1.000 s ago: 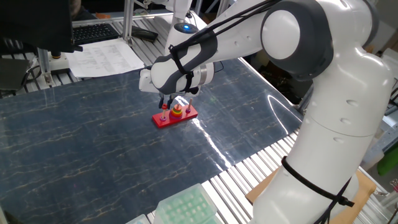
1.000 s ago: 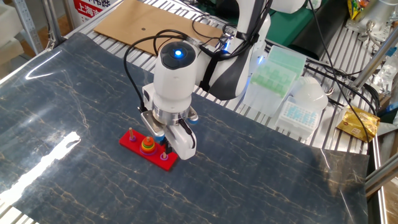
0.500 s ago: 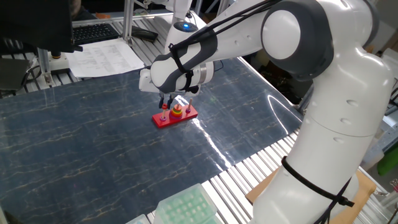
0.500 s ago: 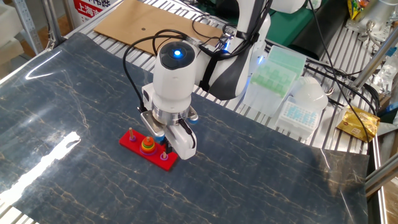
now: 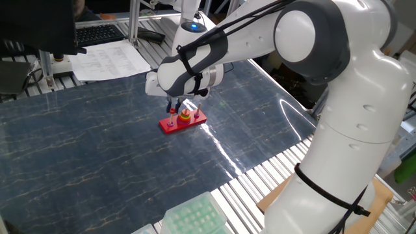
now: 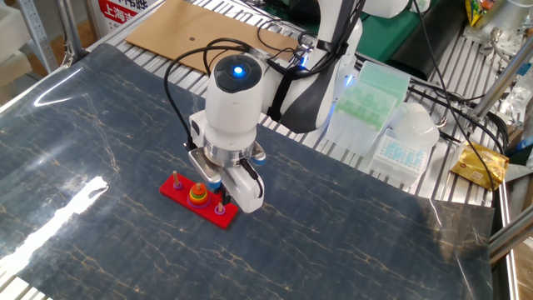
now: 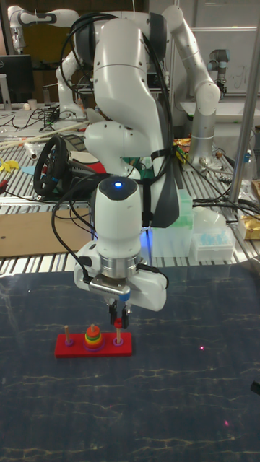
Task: Take out one Hanoi block and throw it aside
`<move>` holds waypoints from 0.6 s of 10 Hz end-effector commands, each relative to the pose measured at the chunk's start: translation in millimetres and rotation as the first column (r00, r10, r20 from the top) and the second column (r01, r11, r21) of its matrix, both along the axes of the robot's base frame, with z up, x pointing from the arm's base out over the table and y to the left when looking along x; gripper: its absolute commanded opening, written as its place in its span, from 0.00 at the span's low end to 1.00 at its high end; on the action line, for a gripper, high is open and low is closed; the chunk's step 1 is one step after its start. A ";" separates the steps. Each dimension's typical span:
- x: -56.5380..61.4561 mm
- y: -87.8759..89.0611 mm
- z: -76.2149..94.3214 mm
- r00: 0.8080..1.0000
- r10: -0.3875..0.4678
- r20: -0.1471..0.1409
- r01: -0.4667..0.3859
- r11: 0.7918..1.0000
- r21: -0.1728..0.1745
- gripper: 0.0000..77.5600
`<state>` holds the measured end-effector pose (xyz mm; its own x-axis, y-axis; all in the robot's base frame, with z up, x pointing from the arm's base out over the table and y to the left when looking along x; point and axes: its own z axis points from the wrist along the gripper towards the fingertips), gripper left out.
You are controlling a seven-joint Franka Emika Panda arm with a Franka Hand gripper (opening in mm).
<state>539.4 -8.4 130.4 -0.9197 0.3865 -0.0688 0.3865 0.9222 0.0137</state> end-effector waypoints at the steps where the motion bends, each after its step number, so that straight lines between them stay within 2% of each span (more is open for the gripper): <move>1: 0.4 -3.3 -1.5 1.000 0.016 0.009 -0.016 1.000 -0.004 0.02; 6: -1.5 -4.5 -3.6 1.000 0.010 0.009 -0.010 1.000 -0.003 0.02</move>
<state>538.4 -12.2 126.7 -0.9265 0.3688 -0.0745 0.3691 0.9293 0.0100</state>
